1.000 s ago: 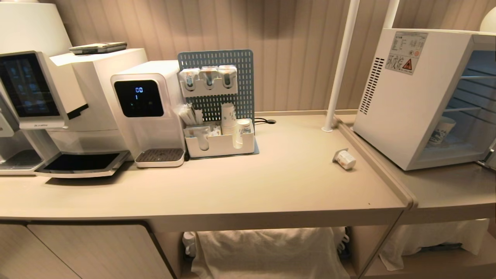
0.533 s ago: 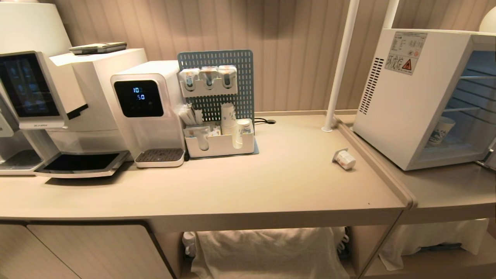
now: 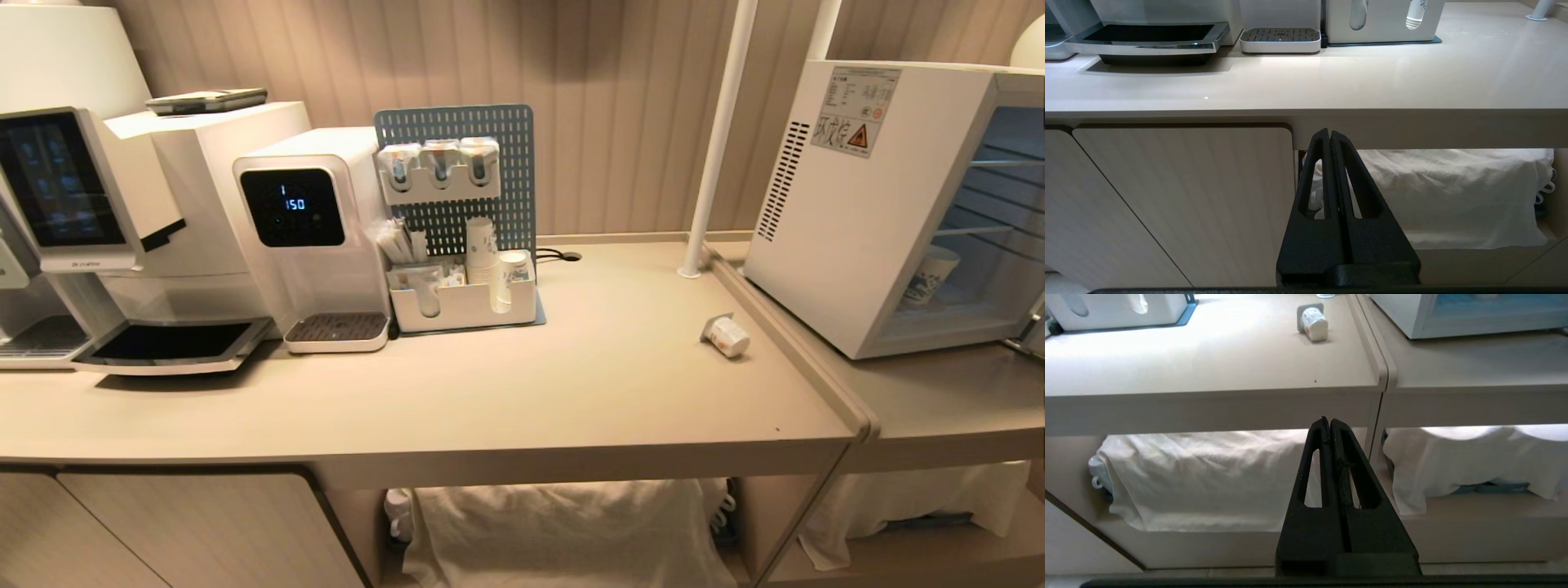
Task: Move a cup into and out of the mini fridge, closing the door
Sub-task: Close the freezer door
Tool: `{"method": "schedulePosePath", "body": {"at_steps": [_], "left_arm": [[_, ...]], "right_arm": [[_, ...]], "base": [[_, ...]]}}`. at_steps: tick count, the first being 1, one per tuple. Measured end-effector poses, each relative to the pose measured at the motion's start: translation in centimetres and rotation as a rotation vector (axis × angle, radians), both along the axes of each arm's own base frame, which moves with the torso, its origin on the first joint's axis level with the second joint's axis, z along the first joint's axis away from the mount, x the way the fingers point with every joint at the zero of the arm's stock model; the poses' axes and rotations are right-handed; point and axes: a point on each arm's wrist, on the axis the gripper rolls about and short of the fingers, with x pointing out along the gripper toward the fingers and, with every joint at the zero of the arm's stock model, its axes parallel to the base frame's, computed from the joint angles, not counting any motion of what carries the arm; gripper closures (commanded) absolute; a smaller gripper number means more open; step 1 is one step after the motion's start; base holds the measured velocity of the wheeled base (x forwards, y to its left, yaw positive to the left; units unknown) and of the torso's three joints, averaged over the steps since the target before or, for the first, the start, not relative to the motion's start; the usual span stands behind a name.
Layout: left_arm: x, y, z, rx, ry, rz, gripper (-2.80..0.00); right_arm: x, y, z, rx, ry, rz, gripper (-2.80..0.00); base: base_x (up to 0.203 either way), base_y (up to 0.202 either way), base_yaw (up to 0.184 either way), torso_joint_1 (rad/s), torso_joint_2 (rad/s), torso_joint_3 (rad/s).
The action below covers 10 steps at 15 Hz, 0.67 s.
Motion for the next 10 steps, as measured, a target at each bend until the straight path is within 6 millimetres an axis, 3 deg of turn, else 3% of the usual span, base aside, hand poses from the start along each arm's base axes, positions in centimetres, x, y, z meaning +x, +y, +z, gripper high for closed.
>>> {"method": "schedulePosePath", "body": {"at_steps": [10], "left_arm": [[0.00,0.00,0.00,0.000,0.000,-0.001,0.00]], "right_arm": [[-0.20,0.00,0.09,-0.023,-0.001,0.004,0.00]], "base": [[0.000,0.000,0.000,0.000,0.00,0.000]]}}
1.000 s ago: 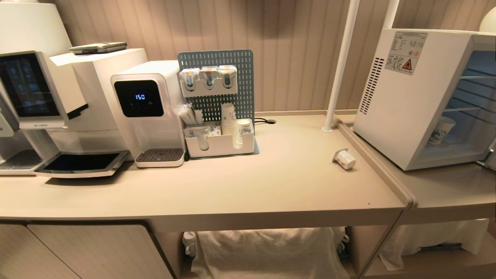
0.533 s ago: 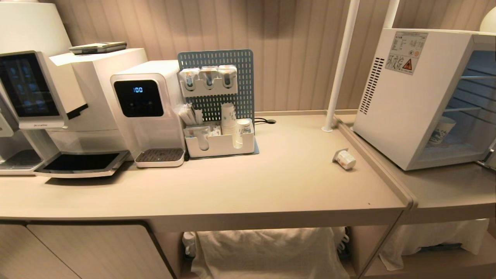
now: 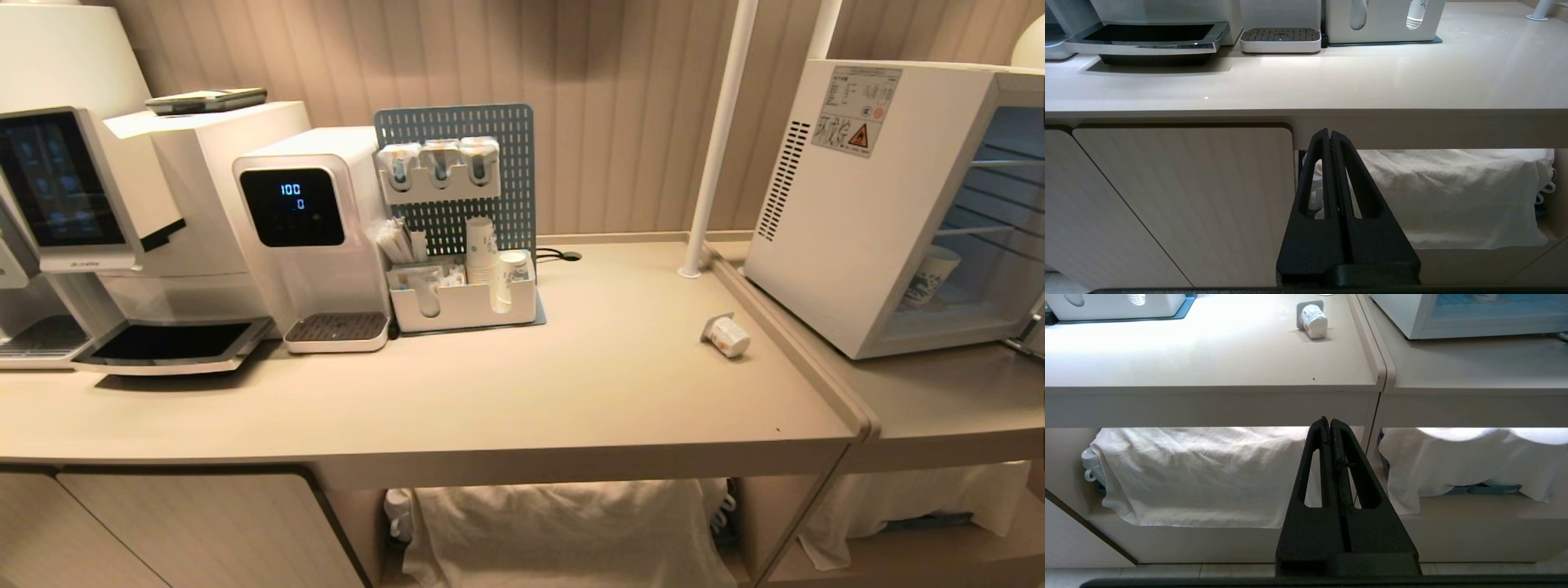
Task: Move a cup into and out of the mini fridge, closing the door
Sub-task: Close the freezer door
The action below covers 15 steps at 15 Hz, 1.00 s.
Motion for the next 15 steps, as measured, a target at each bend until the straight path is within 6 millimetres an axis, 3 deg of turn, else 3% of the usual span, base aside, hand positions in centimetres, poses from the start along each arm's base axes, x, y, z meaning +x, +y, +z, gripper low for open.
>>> {"method": "schedulePosePath", "body": {"at_steps": [15], "left_arm": [[-0.01,0.00,0.01,0.008,0.001,0.000,0.00]], "right_arm": [[0.14,0.00,0.12,0.049,-0.044,-0.003,0.00]], "base": [[0.000,0.000,0.000,0.000,0.00,0.000]]}}
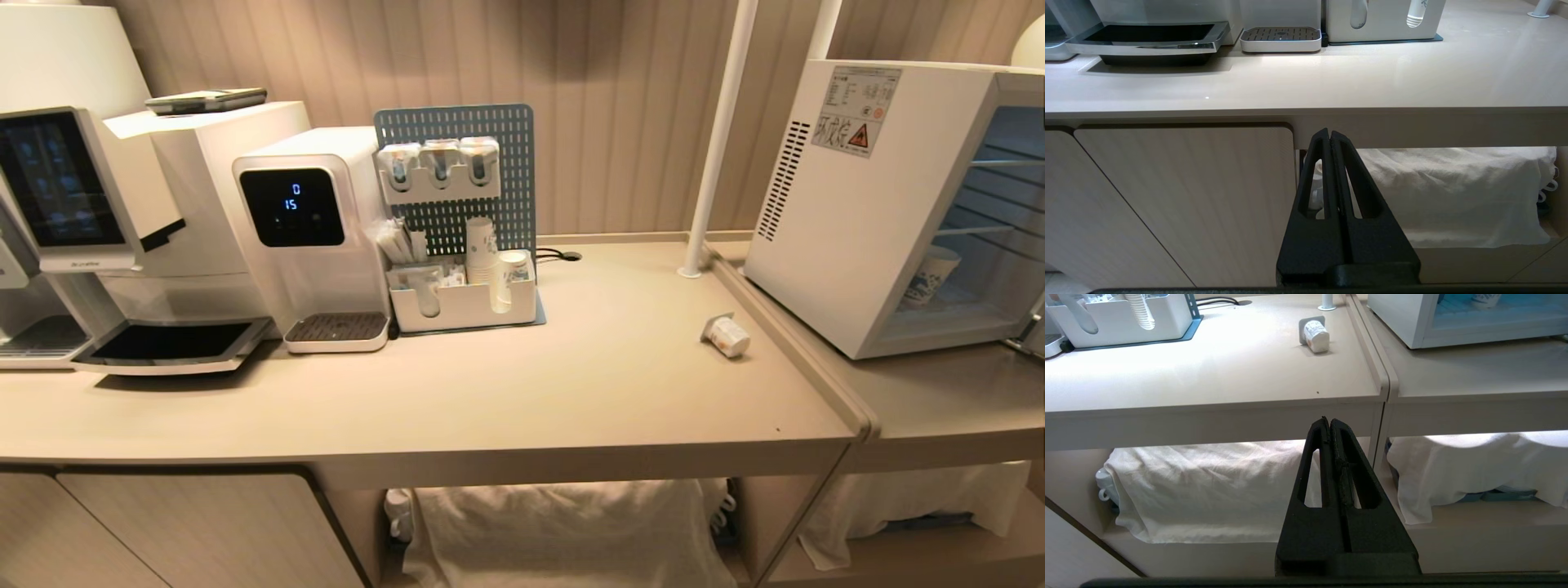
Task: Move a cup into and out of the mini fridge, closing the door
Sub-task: Close the freezer door
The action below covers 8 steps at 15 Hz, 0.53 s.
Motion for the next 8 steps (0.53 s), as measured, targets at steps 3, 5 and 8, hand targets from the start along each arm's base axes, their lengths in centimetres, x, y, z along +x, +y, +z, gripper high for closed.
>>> {"method": "schedulePosePath", "body": {"at_steps": [3,5,8], "left_arm": [[-0.01,0.00,-0.02,0.000,0.003,0.001,0.00],[-0.01,0.00,0.01,0.001,0.002,0.000,0.00],[-0.01,0.00,0.01,0.000,0.002,0.000,0.00]], "right_arm": [[0.00,0.00,-0.01,-0.001,0.001,0.001,0.00],[0.00,0.00,0.00,0.000,0.000,0.001,0.00],[0.00,0.00,-0.01,-0.001,0.001,0.000,0.00]], "base": [[-0.001,-0.031,0.003,0.002,0.00,0.001],[0.000,-0.179,-0.002,0.001,0.00,0.000],[0.000,-0.196,0.002,0.004,0.00,0.001]]}}
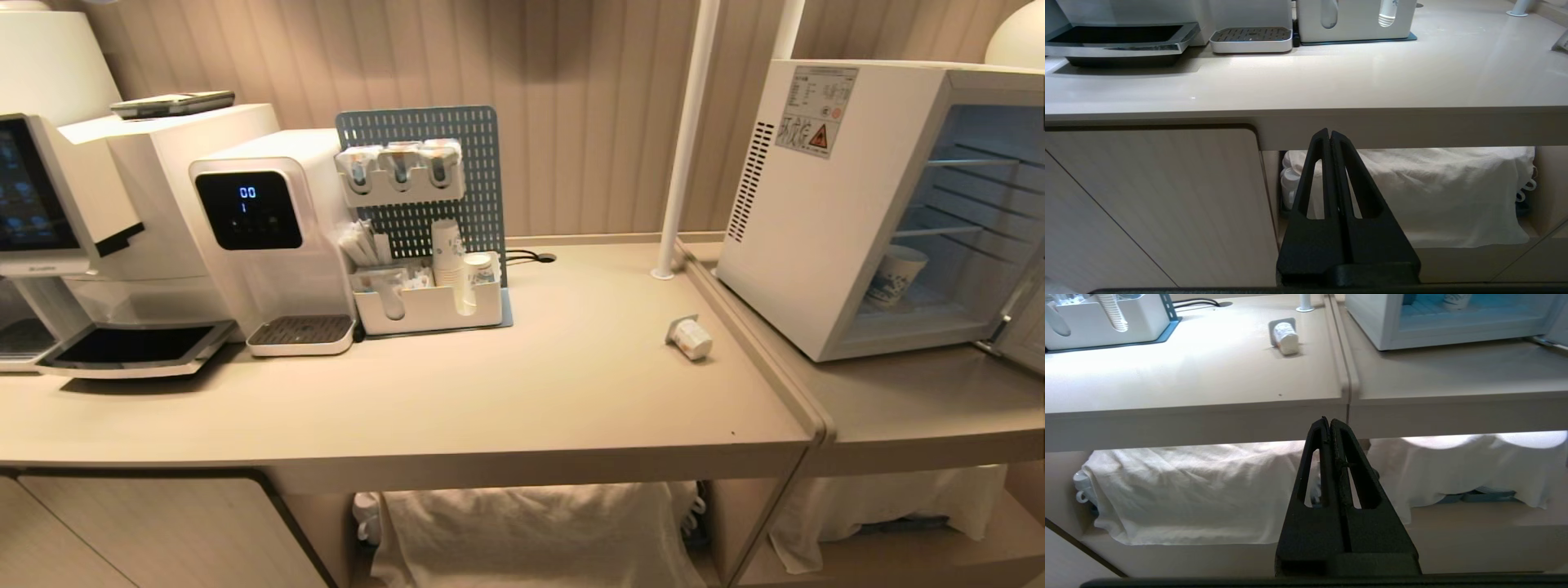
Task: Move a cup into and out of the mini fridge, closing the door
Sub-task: Close the freezer door
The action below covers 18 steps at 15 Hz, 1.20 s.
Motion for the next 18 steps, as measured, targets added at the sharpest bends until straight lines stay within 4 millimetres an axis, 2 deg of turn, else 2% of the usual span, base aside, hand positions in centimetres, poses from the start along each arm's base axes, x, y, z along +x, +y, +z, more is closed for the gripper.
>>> {"method": "schedulePosePath", "body": {"at_steps": [18], "left_arm": [[0.00,0.00,-0.05,0.002,0.008,0.001,0.00]], "right_arm": [[-0.11,0.00,-0.07,-0.006,0.027,-0.001,0.00]], "base": [[0.000,-0.195,-0.001,0.002,0.00,0.002]]}}
